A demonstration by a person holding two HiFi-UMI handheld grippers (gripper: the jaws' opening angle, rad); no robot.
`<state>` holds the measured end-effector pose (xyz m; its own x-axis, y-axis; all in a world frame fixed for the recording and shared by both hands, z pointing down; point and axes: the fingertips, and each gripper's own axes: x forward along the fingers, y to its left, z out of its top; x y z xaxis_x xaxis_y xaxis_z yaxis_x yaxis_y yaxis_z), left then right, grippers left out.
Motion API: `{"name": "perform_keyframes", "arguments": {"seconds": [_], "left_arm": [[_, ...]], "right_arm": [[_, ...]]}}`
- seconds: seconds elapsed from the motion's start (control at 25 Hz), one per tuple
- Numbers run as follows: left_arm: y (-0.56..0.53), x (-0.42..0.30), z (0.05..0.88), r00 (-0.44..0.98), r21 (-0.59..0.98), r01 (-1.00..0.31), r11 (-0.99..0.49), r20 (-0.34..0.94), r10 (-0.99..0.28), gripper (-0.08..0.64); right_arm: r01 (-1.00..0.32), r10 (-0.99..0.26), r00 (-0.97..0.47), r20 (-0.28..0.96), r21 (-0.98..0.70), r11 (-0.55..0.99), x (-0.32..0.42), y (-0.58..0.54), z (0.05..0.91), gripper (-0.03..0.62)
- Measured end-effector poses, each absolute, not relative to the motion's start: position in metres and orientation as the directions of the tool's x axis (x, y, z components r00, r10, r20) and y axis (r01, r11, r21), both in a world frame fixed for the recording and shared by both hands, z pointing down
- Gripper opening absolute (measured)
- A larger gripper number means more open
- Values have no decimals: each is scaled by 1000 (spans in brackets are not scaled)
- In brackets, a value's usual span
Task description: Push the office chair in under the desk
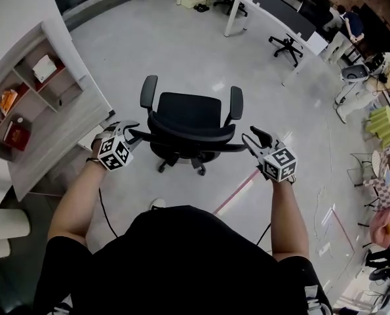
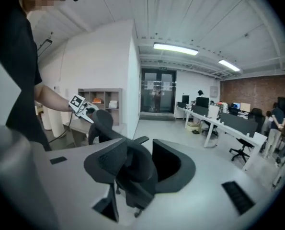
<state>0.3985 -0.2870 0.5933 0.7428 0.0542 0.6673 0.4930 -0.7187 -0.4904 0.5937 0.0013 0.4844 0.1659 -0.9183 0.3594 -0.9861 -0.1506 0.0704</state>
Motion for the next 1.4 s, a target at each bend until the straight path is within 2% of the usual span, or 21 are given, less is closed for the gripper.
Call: {"name": "perform_keyframes", "arguments": {"seconds": [0.16,0.36,0.56,0.8,1.12,1.4], "left_arm": [[-271,395,646,644,-493,620,-611,764,38,197],[-281,403,677,580,-492,650,-579,814,-41,249],[-296,410,704,517,-483,696,-532,851,-96,270],[-290,418,719,462,-427,735,-527,884,-73,278],[-290,431,738,383,-355,765,-538,922,-63,278],[-288,432,748,352,-323,773,-546,934,-53,278]], "right_arm": [[-995,-862,57,504,96,-10,577,3,535,257],[-970,-713,43,700,201,139,571,7,596,288],[-916,-599,49,799,276,292,566,-1,634,301],[-882,-514,54,856,282,377,573,-7,662,302],[-877,-515,72,854,300,375,583,-9,663,293],[-884,-446,120,887,300,358,600,4,686,295]]}}
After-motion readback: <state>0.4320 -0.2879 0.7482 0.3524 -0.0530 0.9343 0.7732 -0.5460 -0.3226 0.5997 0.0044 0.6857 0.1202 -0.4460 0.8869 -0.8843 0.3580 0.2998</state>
